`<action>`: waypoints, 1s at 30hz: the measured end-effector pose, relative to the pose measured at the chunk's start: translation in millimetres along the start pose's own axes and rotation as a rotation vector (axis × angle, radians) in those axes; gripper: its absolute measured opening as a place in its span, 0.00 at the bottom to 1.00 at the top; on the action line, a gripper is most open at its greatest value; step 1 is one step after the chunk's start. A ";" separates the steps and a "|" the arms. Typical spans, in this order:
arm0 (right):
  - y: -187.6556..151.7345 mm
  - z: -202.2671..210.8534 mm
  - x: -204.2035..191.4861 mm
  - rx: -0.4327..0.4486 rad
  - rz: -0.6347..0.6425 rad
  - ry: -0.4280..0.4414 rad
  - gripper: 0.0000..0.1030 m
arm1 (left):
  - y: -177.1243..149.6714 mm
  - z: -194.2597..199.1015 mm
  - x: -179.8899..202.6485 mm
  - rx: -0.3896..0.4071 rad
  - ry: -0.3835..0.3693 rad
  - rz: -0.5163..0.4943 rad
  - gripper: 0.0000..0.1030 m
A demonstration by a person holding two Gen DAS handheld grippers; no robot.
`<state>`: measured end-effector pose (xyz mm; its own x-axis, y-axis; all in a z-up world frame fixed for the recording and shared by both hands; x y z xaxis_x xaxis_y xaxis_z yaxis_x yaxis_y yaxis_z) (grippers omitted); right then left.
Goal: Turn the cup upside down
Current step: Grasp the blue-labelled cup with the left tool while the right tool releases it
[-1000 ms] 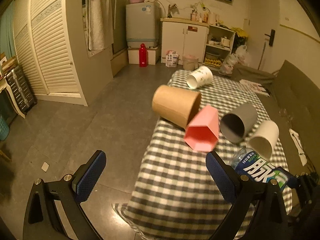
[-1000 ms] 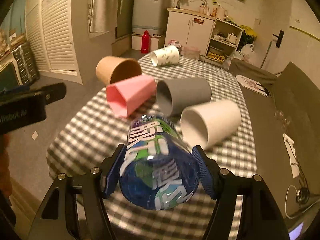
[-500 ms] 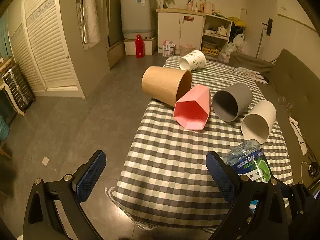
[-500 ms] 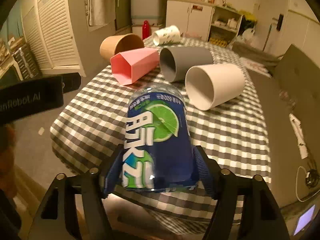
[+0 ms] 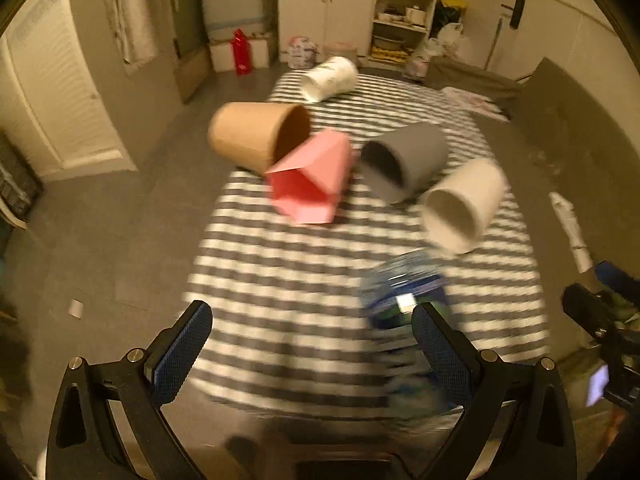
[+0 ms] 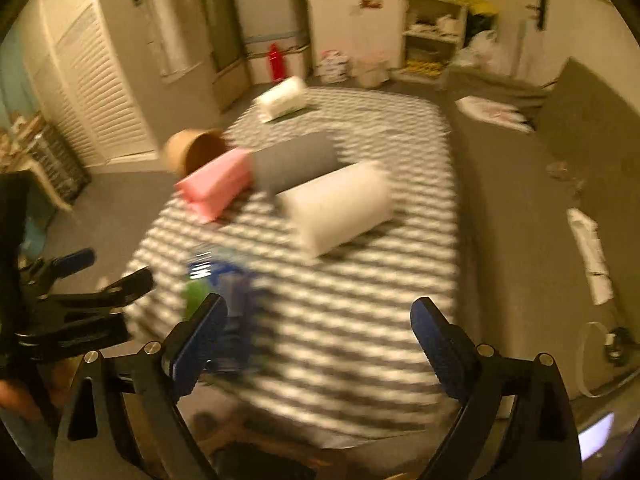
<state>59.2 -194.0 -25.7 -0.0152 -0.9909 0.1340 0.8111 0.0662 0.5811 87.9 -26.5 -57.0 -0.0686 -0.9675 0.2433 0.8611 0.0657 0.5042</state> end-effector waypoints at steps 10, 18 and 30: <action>6.9 3.3 47.6 0.054 -0.106 -0.111 0.91 | 8.1 -53.2 31.2 -0.172 -0.078 0.056 1.00; 3.6 2.9 41.0 0.065 -0.089 -0.127 0.91 | 12.2 -71.2 28.7 -0.224 -0.093 0.063 0.94; 3.0 -4.6 24.6 0.064 -0.060 -0.138 0.91 | 29.0 -39.4 23.2 -0.096 -0.127 0.015 0.74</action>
<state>63.9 -218.7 -24.4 -0.1461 -0.9679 0.2045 0.7676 0.0195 0.6406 131.1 -56.6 -69.4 -0.1128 -0.9277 0.3560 0.9061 0.0509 0.4199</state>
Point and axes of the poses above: each gripper's, at about its wrist camera, not at the fingertips, and z roughly against the way its jaws point, x to its right, y to its top, the point moved 2 cm from there along -z, roughly the way its jaws point, and after that the axes turned 12 degrees about -y, right-handed, at the moved point
